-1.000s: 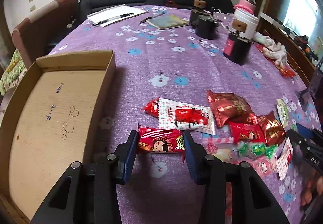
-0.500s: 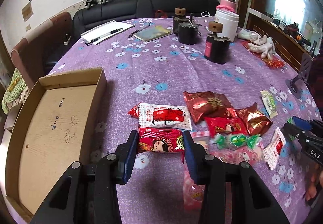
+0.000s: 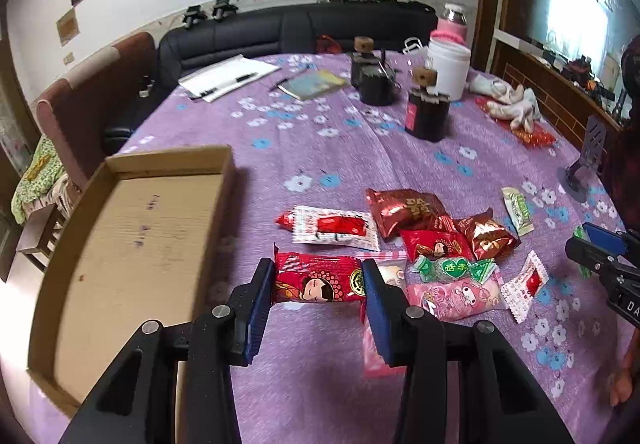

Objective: Organize snacks
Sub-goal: 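Lift both held snacks and carry them over the cardboard box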

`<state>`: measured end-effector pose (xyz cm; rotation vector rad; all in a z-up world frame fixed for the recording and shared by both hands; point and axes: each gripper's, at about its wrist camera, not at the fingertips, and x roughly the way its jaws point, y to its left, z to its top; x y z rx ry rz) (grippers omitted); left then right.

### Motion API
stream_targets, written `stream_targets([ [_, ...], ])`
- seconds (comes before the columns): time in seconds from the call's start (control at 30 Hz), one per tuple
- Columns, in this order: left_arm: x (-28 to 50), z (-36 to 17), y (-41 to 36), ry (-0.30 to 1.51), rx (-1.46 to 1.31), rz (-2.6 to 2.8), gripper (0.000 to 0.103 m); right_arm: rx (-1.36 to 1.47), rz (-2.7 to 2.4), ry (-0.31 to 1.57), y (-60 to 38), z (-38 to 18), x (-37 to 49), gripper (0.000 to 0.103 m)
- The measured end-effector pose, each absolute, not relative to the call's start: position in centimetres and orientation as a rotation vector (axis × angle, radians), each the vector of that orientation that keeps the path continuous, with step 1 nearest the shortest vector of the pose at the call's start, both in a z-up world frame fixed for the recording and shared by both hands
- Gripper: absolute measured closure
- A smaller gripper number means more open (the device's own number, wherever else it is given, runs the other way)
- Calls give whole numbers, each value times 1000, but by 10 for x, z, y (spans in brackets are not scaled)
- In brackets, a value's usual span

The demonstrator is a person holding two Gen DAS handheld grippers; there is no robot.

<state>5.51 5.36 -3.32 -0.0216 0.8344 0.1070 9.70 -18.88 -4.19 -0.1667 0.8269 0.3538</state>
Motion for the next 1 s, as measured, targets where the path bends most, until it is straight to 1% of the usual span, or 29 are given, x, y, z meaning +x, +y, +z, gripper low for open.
stream_targets([
  [0.2,22,-7,81,780,-58,157,57,-169,466,803,-147,-20,73,66],
  [0.43,-19,5,157,759,-145,283,57,-189,694,801,-48,-7,53,66],
  [0.57,-29,-7,216,790,-222,365,57,-237,801,809,24,-14,45,66],
  [0.7,-35,-19,252,815,-256,417,56,-279,871,825,78,-27,36,65],
  [0.83,-34,-30,265,835,-262,434,56,-325,897,848,113,-44,28,65],
  [1.0,-32,-39,268,851,-258,427,56,-343,889,885,122,-62,29,65],
])
